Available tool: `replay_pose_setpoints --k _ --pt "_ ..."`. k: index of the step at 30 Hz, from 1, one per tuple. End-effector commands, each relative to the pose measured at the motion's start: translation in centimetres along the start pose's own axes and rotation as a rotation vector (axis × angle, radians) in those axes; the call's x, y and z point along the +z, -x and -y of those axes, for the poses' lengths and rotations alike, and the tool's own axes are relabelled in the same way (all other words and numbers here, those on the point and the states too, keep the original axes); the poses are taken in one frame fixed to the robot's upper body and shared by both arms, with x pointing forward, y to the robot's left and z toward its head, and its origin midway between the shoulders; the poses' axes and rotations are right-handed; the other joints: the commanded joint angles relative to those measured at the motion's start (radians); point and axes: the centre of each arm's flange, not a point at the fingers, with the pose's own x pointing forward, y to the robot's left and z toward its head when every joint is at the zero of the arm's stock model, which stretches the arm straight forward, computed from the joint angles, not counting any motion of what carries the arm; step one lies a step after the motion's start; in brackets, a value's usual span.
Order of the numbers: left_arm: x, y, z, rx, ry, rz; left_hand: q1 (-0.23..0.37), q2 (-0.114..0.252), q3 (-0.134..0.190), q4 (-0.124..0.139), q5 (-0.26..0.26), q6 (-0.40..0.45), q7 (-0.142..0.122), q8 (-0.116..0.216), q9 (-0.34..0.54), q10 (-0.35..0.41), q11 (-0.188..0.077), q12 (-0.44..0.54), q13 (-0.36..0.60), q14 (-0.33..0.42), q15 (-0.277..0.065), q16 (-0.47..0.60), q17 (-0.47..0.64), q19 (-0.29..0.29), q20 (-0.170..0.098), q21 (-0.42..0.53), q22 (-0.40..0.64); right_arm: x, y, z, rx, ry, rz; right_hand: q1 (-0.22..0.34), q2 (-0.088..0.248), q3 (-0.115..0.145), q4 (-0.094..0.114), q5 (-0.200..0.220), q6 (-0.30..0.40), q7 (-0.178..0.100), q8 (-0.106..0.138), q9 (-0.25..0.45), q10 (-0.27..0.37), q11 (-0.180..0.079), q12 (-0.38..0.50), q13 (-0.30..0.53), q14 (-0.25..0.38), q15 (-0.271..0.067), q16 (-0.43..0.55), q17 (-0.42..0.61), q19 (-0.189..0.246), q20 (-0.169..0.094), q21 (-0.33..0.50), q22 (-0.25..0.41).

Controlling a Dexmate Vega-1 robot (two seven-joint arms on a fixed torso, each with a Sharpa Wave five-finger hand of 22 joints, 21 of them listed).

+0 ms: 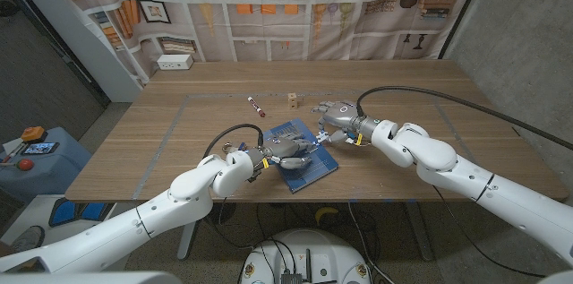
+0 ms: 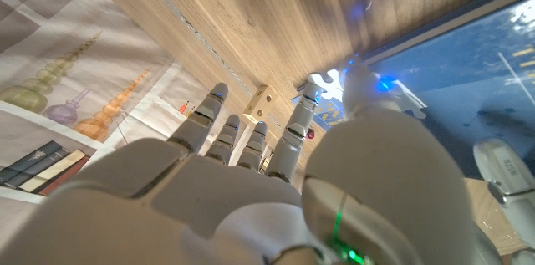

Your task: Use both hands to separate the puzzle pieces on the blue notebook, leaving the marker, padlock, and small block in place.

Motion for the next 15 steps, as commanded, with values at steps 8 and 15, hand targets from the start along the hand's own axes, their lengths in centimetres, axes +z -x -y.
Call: replay_pose_setpoints --k 8,15 --pt "0.3 0.5 -0.6 0.044 -0.018 -0.001 0.006 0.081 0.008 -0.004 -0.003 0.017 0.007 0.007 0.003 0.022 0.018 0.007 0.006 0.004 -0.107 0.000 0.001 -0.045 -0.064 0.002 0.002 -1.1 0.5 1.6 -0.018 -0.027 -0.011 0.001 0.008 -0.007 0.004 -0.002 0.010 -0.007 0.005 0.004 0.013 0.002 -0.002 0.002 0.008 0.001 0.004 0.003 0.004 0.000 0.003 0.004" --pt "0.4 0.8 -1.0 0.066 -0.025 -0.009 0.007 0.083 0.009 -0.005 -0.003 0.017 0.007 0.007 0.003 0.021 0.016 0.006 0.006 0.003 -0.108 -0.001 0.001 -0.043 -0.064 0.003 0.002 -1.9 0.7 1.9 -0.034 -0.043 -0.006 0.001 0.008 -0.009 0.004 -0.003 0.007 -0.006 0.003 0.003 0.014 0.001 -0.003 0.002 0.009 -0.001 0.004 0.003 0.005 0.002 0.002 0.004"
